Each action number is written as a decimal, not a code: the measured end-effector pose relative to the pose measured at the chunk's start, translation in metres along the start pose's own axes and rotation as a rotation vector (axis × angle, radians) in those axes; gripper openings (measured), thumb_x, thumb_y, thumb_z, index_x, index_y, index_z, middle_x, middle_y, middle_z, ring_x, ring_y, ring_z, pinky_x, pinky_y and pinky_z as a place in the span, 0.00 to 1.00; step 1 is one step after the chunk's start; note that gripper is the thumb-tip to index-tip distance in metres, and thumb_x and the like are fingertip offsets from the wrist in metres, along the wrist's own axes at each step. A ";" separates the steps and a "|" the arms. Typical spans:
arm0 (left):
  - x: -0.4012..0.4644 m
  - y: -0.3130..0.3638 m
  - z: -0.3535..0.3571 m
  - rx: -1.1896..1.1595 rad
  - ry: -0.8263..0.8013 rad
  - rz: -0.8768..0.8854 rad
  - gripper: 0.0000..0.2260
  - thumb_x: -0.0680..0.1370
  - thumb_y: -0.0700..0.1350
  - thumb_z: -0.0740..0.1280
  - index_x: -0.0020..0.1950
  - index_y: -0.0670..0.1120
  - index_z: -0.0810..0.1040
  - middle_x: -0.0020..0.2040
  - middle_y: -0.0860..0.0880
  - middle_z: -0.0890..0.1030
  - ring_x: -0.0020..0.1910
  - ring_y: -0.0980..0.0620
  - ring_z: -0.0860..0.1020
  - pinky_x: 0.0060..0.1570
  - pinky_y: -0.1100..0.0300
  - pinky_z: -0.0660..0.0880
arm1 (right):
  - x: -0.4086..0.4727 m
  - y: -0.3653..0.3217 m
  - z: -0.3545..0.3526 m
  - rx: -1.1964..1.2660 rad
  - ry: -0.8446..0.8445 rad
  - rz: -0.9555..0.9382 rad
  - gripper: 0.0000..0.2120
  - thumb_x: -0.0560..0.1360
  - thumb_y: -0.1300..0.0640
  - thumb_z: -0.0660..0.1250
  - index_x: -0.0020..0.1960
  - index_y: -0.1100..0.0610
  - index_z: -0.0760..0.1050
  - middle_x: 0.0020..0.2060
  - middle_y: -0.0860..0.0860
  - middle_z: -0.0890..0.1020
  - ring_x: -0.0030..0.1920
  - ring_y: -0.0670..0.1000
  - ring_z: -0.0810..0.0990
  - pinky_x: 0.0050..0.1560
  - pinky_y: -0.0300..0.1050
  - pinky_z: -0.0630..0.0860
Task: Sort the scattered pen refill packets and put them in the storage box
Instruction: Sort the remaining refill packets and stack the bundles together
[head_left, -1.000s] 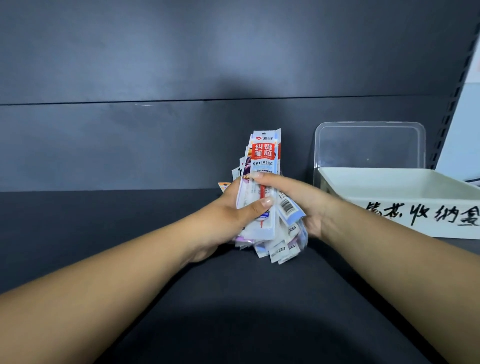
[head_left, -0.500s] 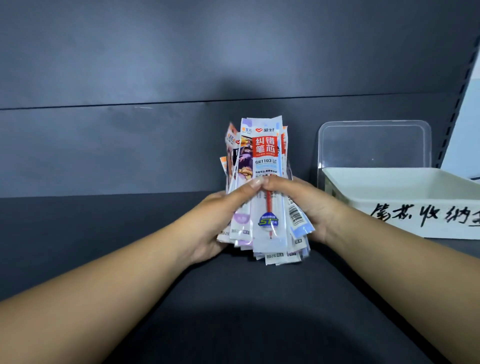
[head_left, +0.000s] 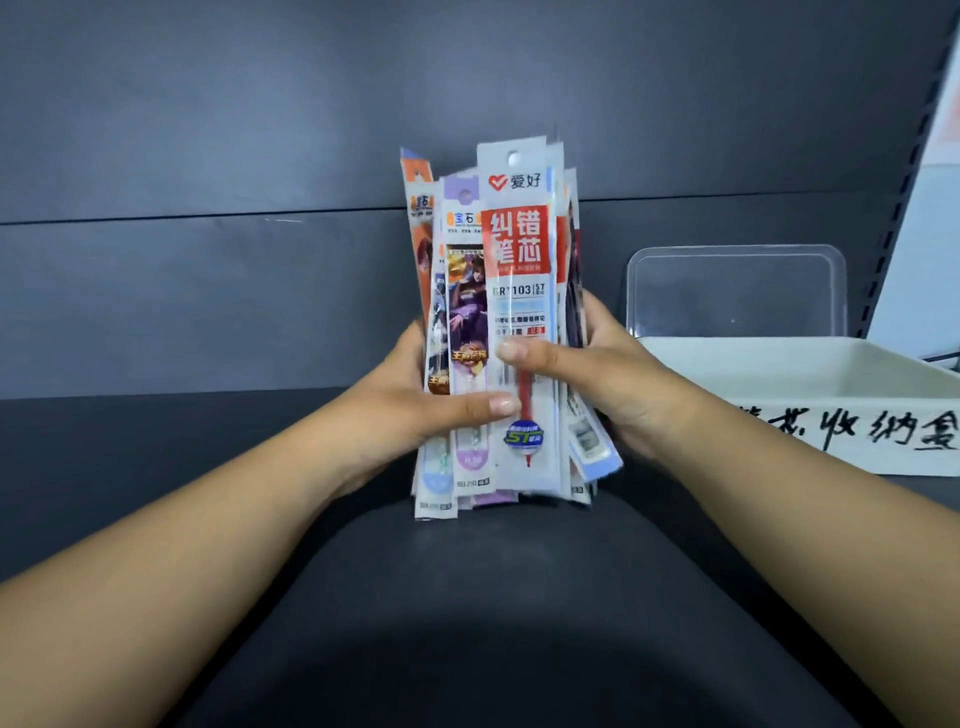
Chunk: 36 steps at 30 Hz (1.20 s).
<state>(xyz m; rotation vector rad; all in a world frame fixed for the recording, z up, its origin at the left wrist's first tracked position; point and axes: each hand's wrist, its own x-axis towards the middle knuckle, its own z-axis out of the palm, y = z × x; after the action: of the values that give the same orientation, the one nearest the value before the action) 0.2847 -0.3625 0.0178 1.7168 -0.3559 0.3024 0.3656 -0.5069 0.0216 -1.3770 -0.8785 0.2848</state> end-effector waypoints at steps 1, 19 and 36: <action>-0.001 0.000 -0.001 0.003 -0.003 0.006 0.27 0.65 0.35 0.72 0.60 0.52 0.70 0.51 0.56 0.84 0.51 0.55 0.82 0.42 0.64 0.78 | -0.001 0.000 0.001 0.003 -0.011 0.004 0.33 0.59 0.56 0.75 0.63 0.53 0.67 0.54 0.52 0.82 0.53 0.51 0.82 0.56 0.53 0.77; -0.003 0.009 0.003 0.093 -0.011 0.127 0.28 0.63 0.38 0.73 0.59 0.54 0.71 0.52 0.57 0.83 0.52 0.58 0.81 0.46 0.68 0.76 | -0.007 -0.022 0.008 0.119 0.006 -0.149 0.29 0.56 0.62 0.77 0.54 0.49 0.72 0.39 0.43 0.85 0.44 0.44 0.83 0.45 0.39 0.80; -0.002 0.006 -0.006 0.137 0.027 0.009 0.40 0.57 0.46 0.76 0.67 0.49 0.65 0.58 0.51 0.80 0.56 0.56 0.80 0.51 0.62 0.77 | -0.011 -0.018 0.013 0.032 -0.121 -0.036 0.24 0.59 0.60 0.73 0.54 0.52 0.73 0.43 0.48 0.84 0.46 0.46 0.83 0.48 0.42 0.79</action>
<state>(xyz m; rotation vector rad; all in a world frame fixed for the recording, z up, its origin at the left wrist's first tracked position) 0.2803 -0.3577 0.0238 1.8437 -0.3296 0.3633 0.3441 -0.5087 0.0340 -1.3231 -0.9936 0.3560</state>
